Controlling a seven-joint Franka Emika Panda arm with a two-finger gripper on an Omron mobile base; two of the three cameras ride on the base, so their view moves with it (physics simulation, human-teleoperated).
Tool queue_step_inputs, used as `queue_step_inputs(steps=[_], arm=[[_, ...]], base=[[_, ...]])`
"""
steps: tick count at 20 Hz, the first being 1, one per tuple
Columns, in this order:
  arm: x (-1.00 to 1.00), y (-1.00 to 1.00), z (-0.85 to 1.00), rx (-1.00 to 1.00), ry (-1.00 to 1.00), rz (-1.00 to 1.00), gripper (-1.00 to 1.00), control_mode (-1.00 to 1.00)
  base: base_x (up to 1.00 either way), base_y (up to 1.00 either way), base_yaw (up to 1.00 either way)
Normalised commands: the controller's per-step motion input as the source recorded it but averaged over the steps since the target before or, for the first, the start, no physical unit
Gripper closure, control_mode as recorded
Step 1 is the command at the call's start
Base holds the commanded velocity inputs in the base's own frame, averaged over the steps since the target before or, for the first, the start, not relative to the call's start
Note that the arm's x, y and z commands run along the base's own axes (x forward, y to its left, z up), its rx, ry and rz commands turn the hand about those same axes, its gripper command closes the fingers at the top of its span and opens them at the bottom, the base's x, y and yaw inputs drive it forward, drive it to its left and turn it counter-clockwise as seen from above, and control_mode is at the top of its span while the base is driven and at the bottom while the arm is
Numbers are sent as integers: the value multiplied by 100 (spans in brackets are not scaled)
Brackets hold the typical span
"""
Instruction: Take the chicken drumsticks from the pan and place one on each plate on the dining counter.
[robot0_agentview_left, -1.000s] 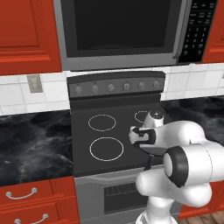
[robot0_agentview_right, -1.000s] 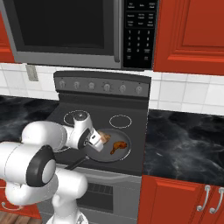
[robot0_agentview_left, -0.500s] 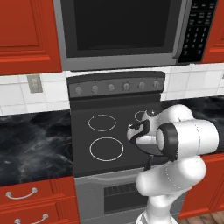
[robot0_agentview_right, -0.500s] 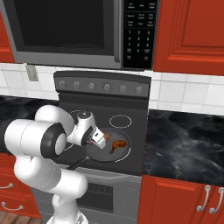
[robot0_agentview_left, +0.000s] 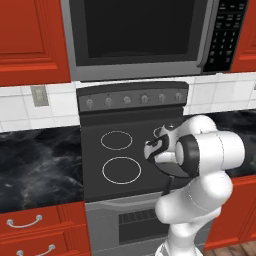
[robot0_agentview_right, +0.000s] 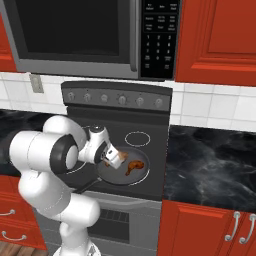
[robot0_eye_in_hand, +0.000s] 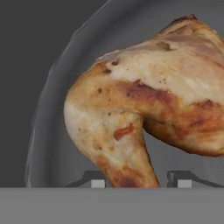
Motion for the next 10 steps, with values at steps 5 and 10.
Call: queue_step_inputs(steps=[5, 10], arm=[[0, 9, -19, 0, 0, -9, 100, -100], [-11, 0, -3, 1, -4, -5, 100, -100]], base=[[0, 0, 0], [0, 0, 0]])
